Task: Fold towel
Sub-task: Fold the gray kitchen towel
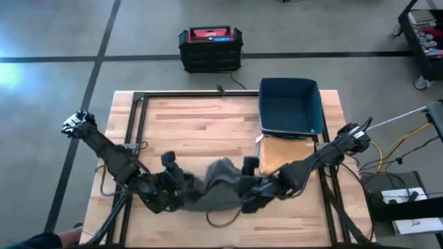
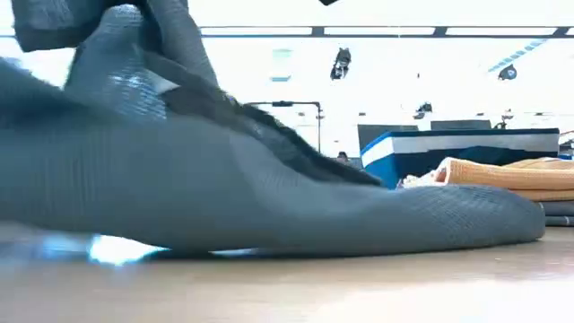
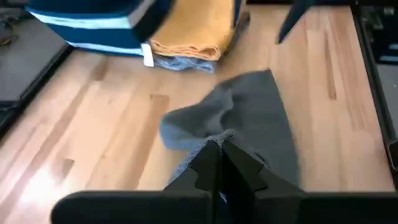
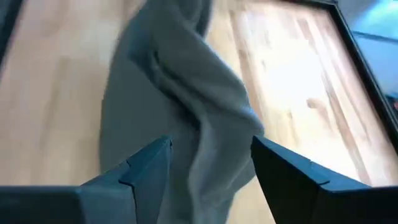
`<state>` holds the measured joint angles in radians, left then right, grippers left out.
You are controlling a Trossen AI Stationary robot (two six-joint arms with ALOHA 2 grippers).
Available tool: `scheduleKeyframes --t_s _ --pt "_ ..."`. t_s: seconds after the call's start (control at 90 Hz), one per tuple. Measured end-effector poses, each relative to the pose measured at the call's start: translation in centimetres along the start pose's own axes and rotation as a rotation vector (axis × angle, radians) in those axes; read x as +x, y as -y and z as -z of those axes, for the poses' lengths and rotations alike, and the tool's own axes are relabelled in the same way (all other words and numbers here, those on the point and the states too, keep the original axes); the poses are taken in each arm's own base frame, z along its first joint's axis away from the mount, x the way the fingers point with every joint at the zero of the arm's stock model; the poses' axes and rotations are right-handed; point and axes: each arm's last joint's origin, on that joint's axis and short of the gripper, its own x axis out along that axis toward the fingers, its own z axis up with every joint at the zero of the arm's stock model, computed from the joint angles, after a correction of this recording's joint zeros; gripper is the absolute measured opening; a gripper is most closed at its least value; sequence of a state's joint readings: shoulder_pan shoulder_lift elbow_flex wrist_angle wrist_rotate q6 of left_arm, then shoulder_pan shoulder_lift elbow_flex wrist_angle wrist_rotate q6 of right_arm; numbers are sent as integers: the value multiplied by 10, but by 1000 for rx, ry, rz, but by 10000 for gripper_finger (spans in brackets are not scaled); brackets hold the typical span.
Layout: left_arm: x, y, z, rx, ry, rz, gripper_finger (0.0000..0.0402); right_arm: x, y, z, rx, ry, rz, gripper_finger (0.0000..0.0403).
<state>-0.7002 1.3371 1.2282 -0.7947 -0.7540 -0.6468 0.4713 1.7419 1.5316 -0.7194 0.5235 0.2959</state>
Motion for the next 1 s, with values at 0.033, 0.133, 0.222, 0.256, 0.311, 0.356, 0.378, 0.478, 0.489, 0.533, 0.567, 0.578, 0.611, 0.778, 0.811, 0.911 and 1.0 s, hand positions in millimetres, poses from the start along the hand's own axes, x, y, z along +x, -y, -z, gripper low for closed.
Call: scheduleKeyframes --t_s 0.033,0.133,0.222,0.256,0.311,0.356,0.378,0.478,0.489,0.533,0.567,0.578,0.611,0.778,0.811,0.911,1.0 --pt "0 0 1 1 1 -2 0 9 1 3 -4 -20 8 206" --pt "2 -1 3 4 -2 -11 0 38 -1 14 -43 -97 -9 206" --pt "3 0 5 1 -6 -14 0 63 -8 28 -54 -177 -45 205" --pt "4 1 5 3 -9 -16 0 71 -11 33 -53 -199 -49 204" --pt "5 1 6 -1 -12 -18 0 82 -16 39 -37 -219 -39 201" --pt "5 2 6 -3 -12 -17 0 88 -18 42 -14 -225 -12 198" --pt "5 2 6 -4 -13 -18 0 91 -18 43 -5 -228 5 196" --pt "5 2 6 -5 -18 -9 0 101 -19 48 20 -214 108 187" --pt "5 2 6 -5 -18 -9 0 102 -19 48 19 -213 117 185" --pt "5 2 6 -4 -19 -9 0 105 -18 49 18 -208 145 176" --pt "5 2 6 -4 -19 -9 0 107 -16 50 16 -207 170 164" --pt "5 2 6 -4 -19 -9 0 108 -16 50 15 -205 178 159" --pt "5 2 6 -5 -18 -8 0 109 -13 49 17 -201 198 142" --pt "5 2 6 0 -26 -2 0 107 6 45 12 -222 245 18" --pt "5 1 7 9 -30 -5 0 105 11 43 6 -223 249 12" --pt "5 -2 9 33 -44 -34 0 89 24 32 -5 -206 243 10" --pt "8 -10 9 55 -67 -91 10 69 36 23 -2 -179 232 2"
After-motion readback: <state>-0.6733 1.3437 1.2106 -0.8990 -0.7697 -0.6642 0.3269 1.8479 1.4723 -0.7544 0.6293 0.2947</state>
